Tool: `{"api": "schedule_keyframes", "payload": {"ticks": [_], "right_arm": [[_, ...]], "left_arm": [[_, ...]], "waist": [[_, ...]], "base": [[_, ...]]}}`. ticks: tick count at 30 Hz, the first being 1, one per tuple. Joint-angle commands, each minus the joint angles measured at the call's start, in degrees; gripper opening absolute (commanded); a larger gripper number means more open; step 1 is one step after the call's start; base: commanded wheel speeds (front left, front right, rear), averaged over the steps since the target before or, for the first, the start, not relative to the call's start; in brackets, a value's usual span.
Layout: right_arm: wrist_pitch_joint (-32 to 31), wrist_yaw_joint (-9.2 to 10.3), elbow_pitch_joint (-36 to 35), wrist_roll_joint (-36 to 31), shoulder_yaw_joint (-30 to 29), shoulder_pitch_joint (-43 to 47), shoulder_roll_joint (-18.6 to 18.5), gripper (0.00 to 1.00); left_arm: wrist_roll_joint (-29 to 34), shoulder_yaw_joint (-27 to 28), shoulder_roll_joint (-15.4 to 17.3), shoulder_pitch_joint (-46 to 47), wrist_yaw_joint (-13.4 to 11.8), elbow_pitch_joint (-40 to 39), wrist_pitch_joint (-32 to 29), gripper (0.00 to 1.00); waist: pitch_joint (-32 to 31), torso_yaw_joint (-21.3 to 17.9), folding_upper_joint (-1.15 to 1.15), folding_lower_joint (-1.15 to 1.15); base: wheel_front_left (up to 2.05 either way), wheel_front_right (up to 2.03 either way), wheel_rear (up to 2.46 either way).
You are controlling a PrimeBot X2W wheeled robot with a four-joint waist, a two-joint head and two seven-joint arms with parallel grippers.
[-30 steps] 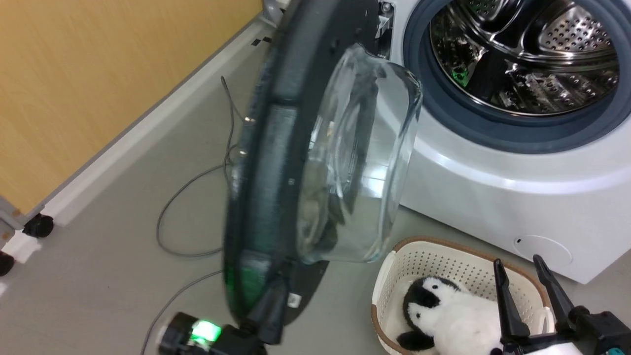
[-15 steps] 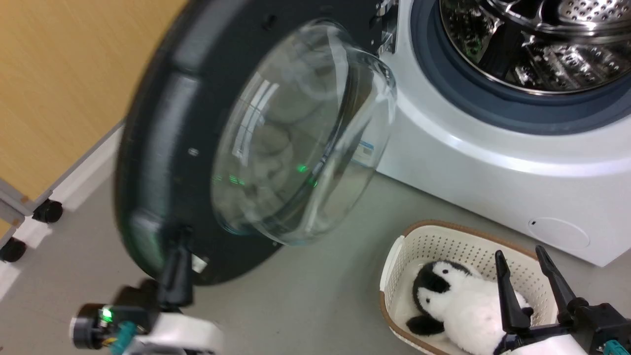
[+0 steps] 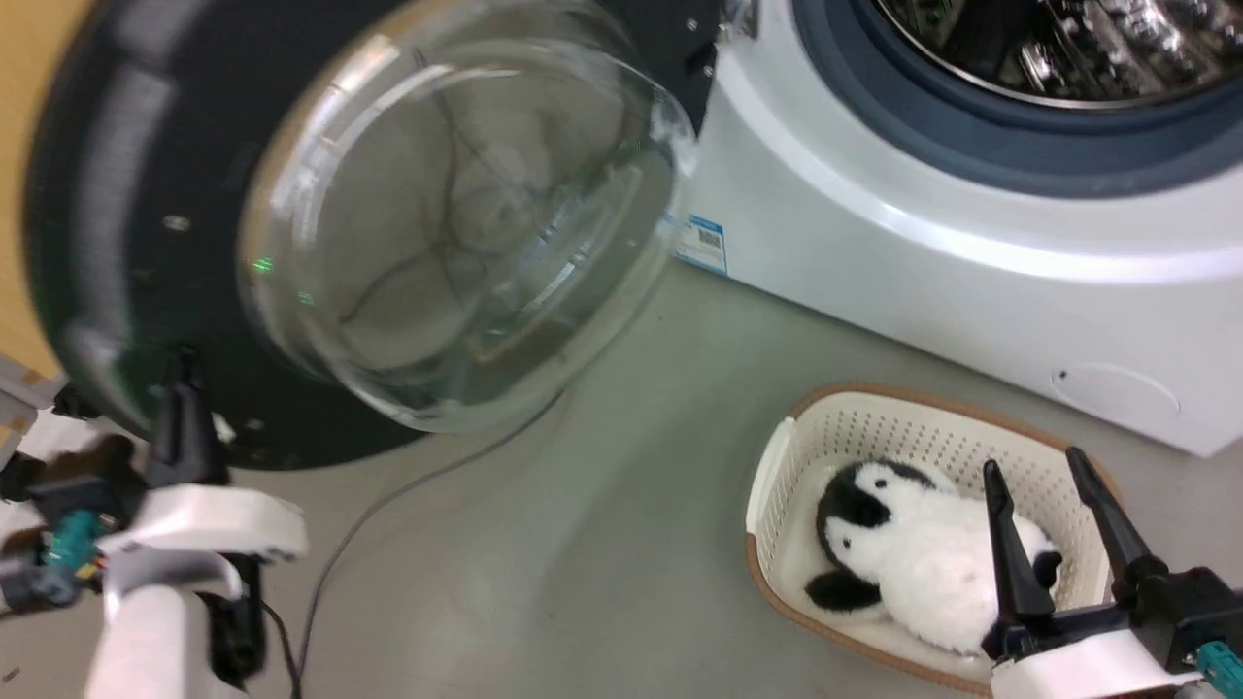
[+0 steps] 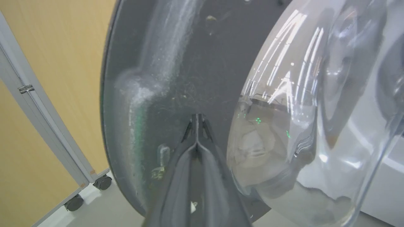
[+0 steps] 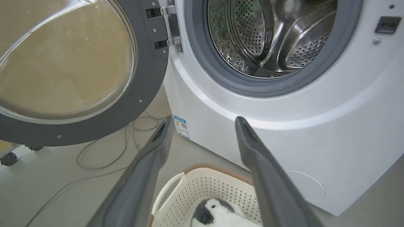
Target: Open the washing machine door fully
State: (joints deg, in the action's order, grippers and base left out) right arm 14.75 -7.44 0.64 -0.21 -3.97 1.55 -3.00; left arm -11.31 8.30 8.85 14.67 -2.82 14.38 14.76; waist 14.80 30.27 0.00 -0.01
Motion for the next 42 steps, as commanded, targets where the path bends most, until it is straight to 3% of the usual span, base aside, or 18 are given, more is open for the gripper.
{"api": "schedule_keyframes", "payload": {"ticks": [1,19,33,42], "right_arm": [[0.25,-0.05,-0.3,-0.61,-0.14,-1.15,-0.25,1.0],[0.25,-0.05,-1.32,-0.76,-0.72,-4.26,-2.24,1.0],[0.25,-0.05,-0.68,-0.85,-0.32,-4.74,-1.93,1.0],[0.25,-0.05,-0.02,-0.09,-1.01,-3.1,-0.48,1.0]], "left_arm": [[-0.54,1.75,0.63,2.26,0.45,1.19,0.24,0.0],[-0.25,15.98,4.98,13.97,2.02,14.31,0.24,0.0],[2.13,18.53,6.48,18.28,3.79,21.71,0.24,0.0],[4.65,18.88,5.01,14.28,6.01,17.77,0.24,0.0]], "waist": [[1.66,-1.35,0.0,0.01],[6.86,-6.05,0.0,0.01],[5.65,-6.72,0.0,0.01],[-0.25,-7.48,0.0,0.01]], "base": [[0.0,0.0,0.0],[0.0,0.0,0.0],[0.0,0.0,0.0],[0.0,0.0,0.0]]}}
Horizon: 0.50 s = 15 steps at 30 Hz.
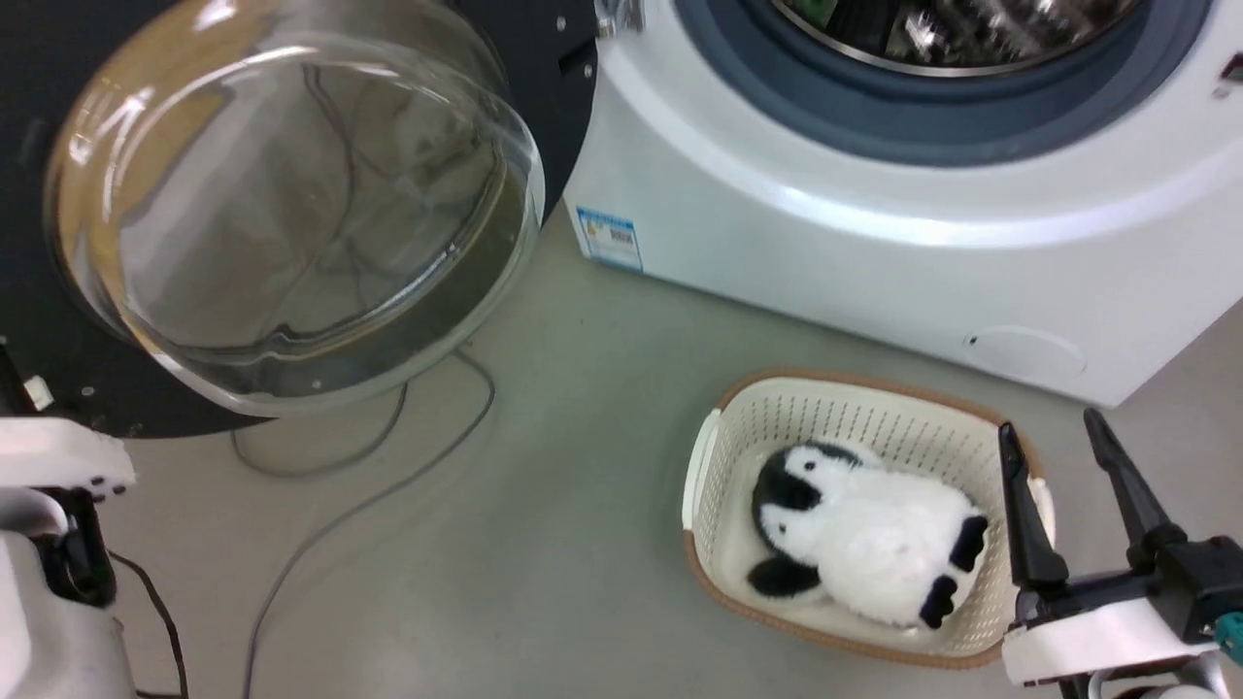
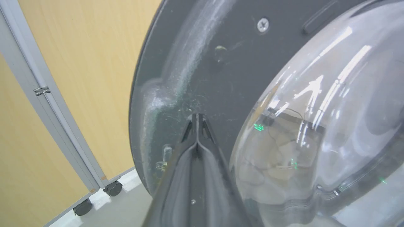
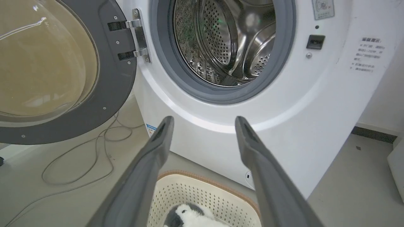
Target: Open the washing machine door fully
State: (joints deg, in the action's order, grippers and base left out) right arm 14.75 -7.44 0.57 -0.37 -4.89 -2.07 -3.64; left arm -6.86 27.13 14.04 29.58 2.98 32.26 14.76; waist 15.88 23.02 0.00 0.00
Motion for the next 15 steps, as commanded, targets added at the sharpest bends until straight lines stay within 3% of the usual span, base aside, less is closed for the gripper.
{"api": "schedule_keyframes", "payload": {"ticks": [1,15], "right_arm": [[0.25,-0.05,0.05,0.18,-0.12,0.72,0.29,1.0],[0.25,-0.05,-1.32,3.97,-0.68,4.02,0.75,1.0]], "left_arm": [[0.58,-0.04,-0.39,-1.3,0.41,-1.0,0.24,0.0],[4.66,-6.69,-7.32,-13.02,3.02,-18.08,0.24,0.0]], "waist": [[-2.05,-0.38,0.0,0.0],[-11.26,-4.48,0.0,0.0]], "base": [[0.0,0.0,0.0],[0.0,0.0,0.0]]}}
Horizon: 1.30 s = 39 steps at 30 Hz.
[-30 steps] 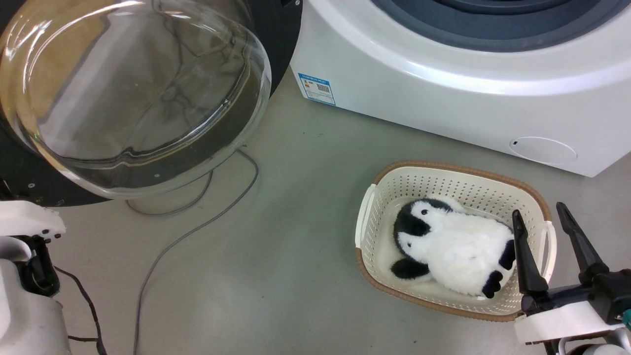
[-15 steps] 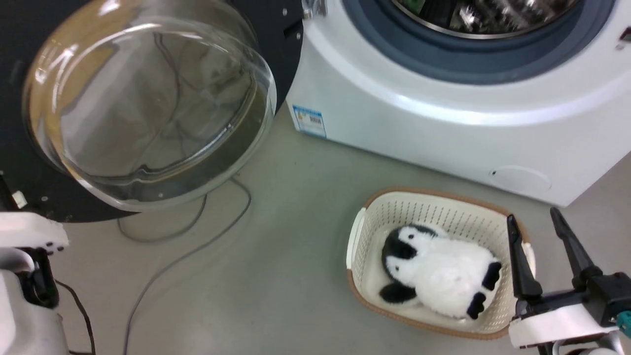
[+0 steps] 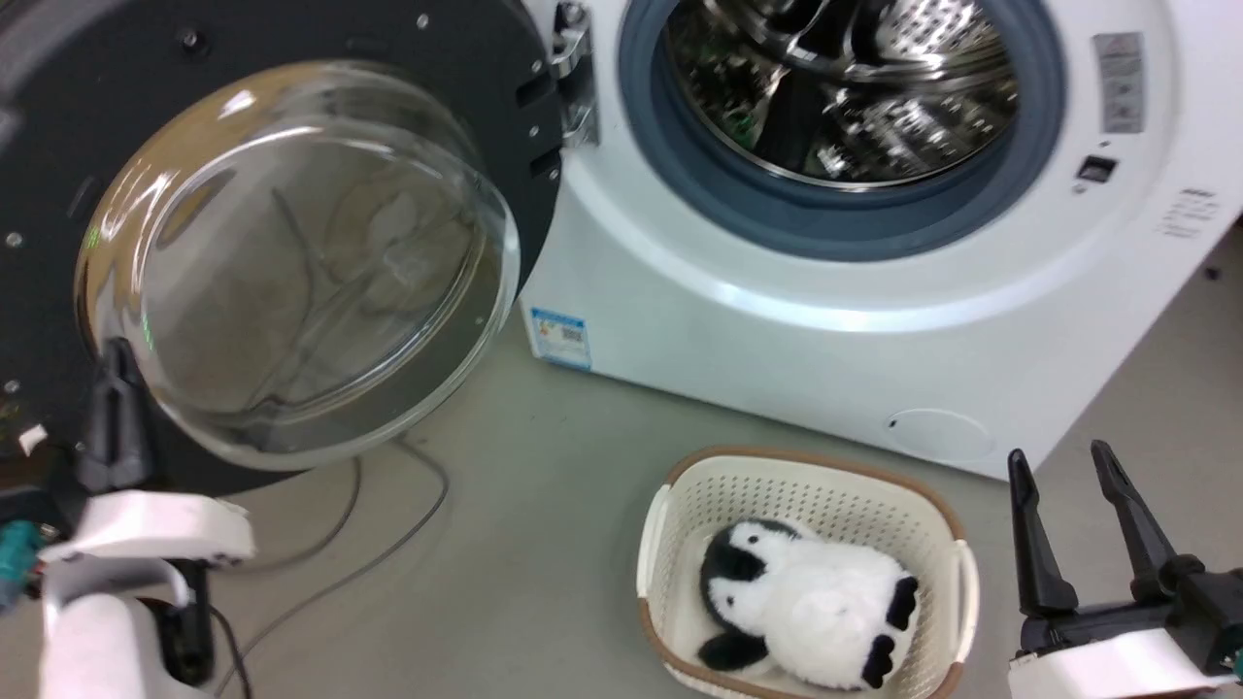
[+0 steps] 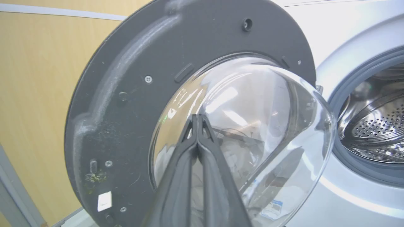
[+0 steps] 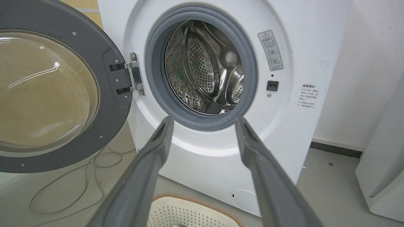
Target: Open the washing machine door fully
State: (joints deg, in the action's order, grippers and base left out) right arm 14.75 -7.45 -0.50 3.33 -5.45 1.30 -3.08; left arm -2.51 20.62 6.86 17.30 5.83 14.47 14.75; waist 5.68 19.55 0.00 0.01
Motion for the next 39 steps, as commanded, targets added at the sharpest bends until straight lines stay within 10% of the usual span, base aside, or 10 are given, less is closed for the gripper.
{"api": "schedule_keyframes", "payload": {"ticks": [1,11,12,13,34,35,39], "right_arm": [[0.25,-0.03,-0.46,0.42,-0.19,0.84,0.19,1.0],[0.25,-0.03,-2.61,0.98,-1.46,2.21,0.2,1.0],[0.25,-0.03,-2.63,1.01,-1.44,2.3,0.2,1.0],[0.25,-0.03,-2.68,1.06,-1.55,2.44,0.2,1.0],[0.25,-0.03,-0.89,2.53,-0.63,4.51,0.2,1.0],[-0.02,0.01,-0.92,2.23,-0.7,4.01,0.06,0.0],[-0.14,0.01,-0.91,2.19,-0.73,3.97,0.04,0.0]], "left_arm": [[0.37,-0.94,-0.5,-1.49,0.34,-1.11,0.25,0.0],[-1.02,-8.56,-3.01,-7.9,1.23,-7.13,0.25,0.0],[-1.4,-9.03,-3.11,-8.34,1.27,-7.25,0.25,0.39],[-1.37,-9.7,-3.19,-8.81,1.31,-7.53,0.25,1.0],[-1.74,-16.31,-3.97,-16.51,-2.25,-6.61,0.25,1.0],[-1.71,-16.34,-3.99,-15.64,-2.17,-6.55,0.0,0.0],[-1.68,-16.38,-4.02,-15.62,-2.16,-6.56,-0.14,0.0]], "waist": [[-1.5,-1.41,0.0,-0.01],[-3.71,-6.12,0.0,-0.01],[-3.91,-6.78,0.0,-0.01],[-4.05,-7.32,0.0,-0.01],[-4.59,-16.53,0.0,-0.01],[-4.62,-16.53,0.0,-0.01],[-4.61,-16.61,0.0,-0.01]], "base": [[0.0,0.0,0.0],[0.0,0.0,0.0],[0.0,0.0,0.0],[0.0,0.0,0.0],[0.0,0.0,0.0],[0.0,0.0,0.0],[0.0,0.0,0.0]]}}
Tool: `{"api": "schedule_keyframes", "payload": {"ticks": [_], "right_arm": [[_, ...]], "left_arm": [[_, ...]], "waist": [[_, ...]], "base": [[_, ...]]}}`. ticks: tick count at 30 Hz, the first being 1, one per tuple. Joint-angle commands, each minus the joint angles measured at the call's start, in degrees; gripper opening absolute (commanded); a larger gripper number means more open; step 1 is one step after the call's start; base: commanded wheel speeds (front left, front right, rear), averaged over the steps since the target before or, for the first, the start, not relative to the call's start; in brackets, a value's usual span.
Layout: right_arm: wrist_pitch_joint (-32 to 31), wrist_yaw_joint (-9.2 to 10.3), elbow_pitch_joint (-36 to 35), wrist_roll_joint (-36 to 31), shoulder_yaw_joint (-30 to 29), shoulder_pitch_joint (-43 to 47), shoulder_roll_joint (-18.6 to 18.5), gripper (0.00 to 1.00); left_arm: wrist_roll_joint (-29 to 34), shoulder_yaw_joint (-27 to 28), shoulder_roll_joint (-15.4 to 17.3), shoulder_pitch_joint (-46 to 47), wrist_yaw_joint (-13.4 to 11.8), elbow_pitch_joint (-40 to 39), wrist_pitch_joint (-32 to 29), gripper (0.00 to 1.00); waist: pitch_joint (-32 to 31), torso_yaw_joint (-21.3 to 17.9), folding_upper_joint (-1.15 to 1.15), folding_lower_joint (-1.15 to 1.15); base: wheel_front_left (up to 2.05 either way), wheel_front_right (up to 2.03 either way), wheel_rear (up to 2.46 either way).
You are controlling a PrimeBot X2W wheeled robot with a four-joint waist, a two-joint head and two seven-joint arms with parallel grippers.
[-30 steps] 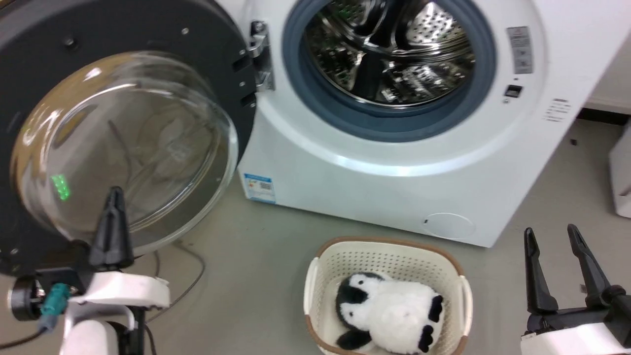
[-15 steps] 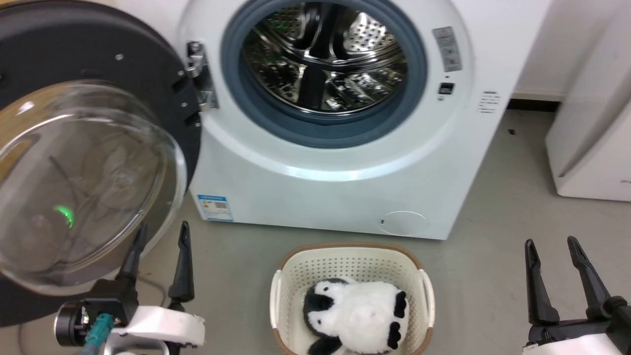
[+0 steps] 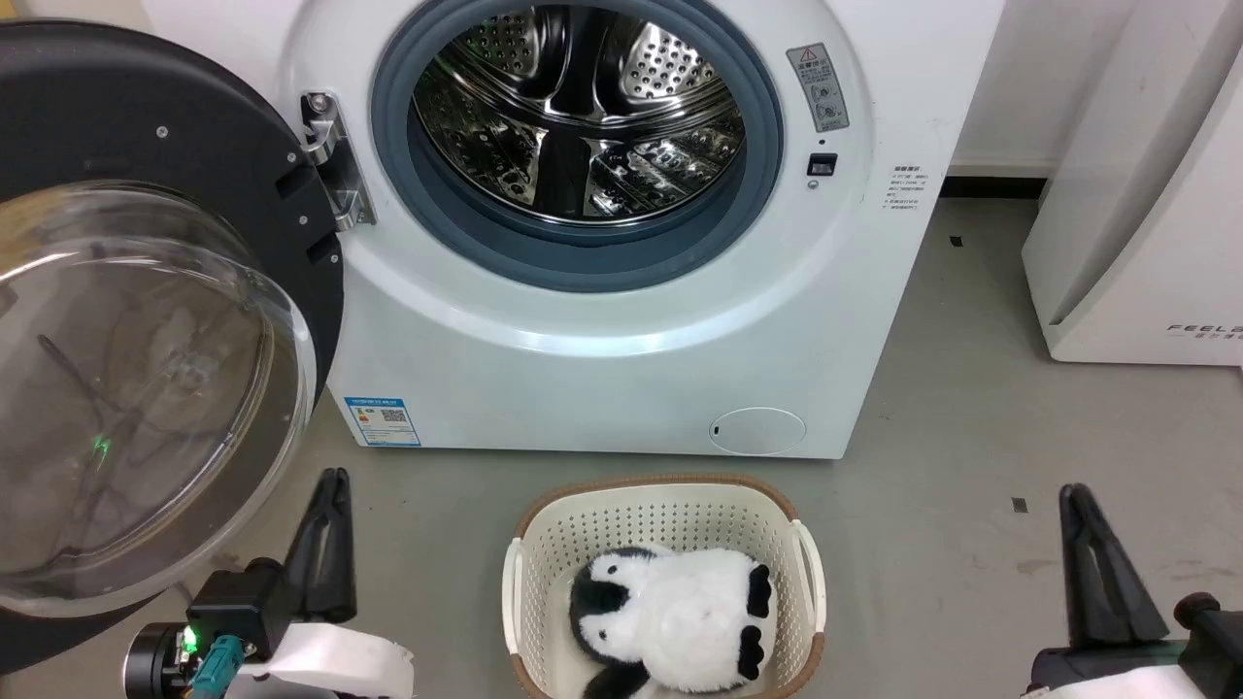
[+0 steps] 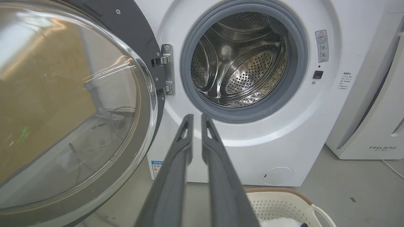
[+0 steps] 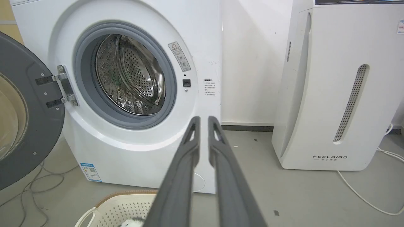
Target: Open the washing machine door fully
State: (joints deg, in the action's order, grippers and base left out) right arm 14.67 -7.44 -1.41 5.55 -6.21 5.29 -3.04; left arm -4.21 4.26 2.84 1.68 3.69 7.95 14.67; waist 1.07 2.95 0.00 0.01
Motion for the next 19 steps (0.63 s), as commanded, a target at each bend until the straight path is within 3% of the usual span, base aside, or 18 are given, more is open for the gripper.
{"api": "schedule_keyframes", "payload": {"ticks": [1,19], "right_arm": [[-0.18,0.0,0.02,-0.07,0.08,-0.07,0.0,0.0],[-2.29,-0.01,0.22,-0.87,0.97,-0.83,0.02,0.0]], "left_arm": [[0.05,-0.05,0.0,-0.02,-0.05,-0.1,-0.18,0.0],[0.66,-0.66,0.01,-0.26,-0.58,-1.24,-2.29,0.0]], "waist": [[-0.01,-0.04,0.0,-0.01],[-0.17,-0.46,0.0,-0.01]], "base": [[0.0,0.0,0.0],[0.0,0.0,0.0]]}}
